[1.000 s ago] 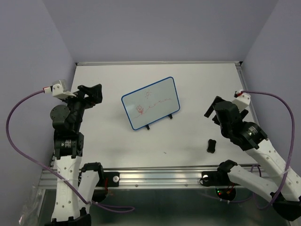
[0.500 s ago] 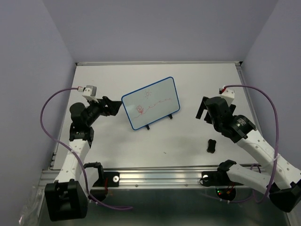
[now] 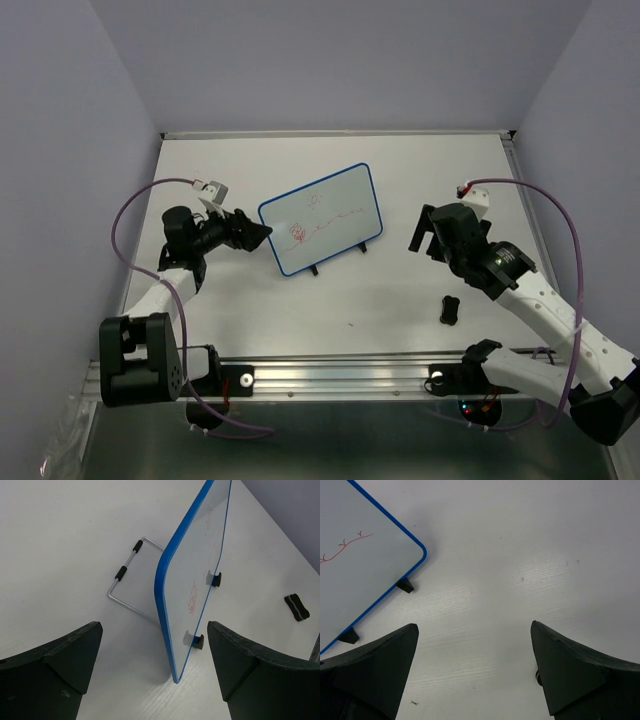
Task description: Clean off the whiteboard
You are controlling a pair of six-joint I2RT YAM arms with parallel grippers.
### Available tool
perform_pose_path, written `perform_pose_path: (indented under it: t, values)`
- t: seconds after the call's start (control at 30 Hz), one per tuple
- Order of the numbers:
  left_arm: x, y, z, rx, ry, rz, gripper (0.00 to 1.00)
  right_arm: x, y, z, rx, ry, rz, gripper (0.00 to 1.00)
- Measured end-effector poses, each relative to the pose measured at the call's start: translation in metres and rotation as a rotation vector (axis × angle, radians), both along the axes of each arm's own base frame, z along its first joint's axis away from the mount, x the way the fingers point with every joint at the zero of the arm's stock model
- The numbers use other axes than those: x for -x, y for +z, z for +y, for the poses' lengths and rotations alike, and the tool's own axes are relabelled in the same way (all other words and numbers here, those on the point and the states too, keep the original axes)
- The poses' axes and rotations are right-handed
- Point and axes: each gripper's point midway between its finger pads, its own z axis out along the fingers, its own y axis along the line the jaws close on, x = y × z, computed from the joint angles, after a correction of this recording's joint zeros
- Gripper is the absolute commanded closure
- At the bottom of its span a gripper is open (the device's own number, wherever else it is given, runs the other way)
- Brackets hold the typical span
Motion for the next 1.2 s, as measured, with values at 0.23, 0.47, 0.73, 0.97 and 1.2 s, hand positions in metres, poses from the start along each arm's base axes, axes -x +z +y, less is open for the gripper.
perform_pose_path:
  t: [0.23, 0.47, 0.73, 0.97, 1.2]
  values:
    - [-0.007, 0.001, -0.01, 0.003, -0.113, -0.024, 0.02, 0.001, -0.004, 0.002, -0.007, 0.004, 0.007, 0.0]
    - [-0.014, 0.004, -0.017, 0.011, -0.201, -0.053, 0.26, 0.002, -0.009, 0.002, -0.011, 0.001, 0.021, 0.0]
    - [-0.017, -0.011, -0.022, 0.038, -0.259, -0.013, 0.59, 0.003, -0.014, 0.001, -0.014, -0.013, 0.027, 0.0]
    - [-0.012, -0.005, -0.03, 0.065, -0.318, -0.03, 0.81, 0.008, -0.032, -0.006, 0.0, -0.052, 0.057, 0.0]
    - [-0.005, 0.002, -0.035, 0.1, -0.356, -0.025, 1.0, 0.016, -0.057, -0.018, 0.015, -0.139, 0.092, 0.0]
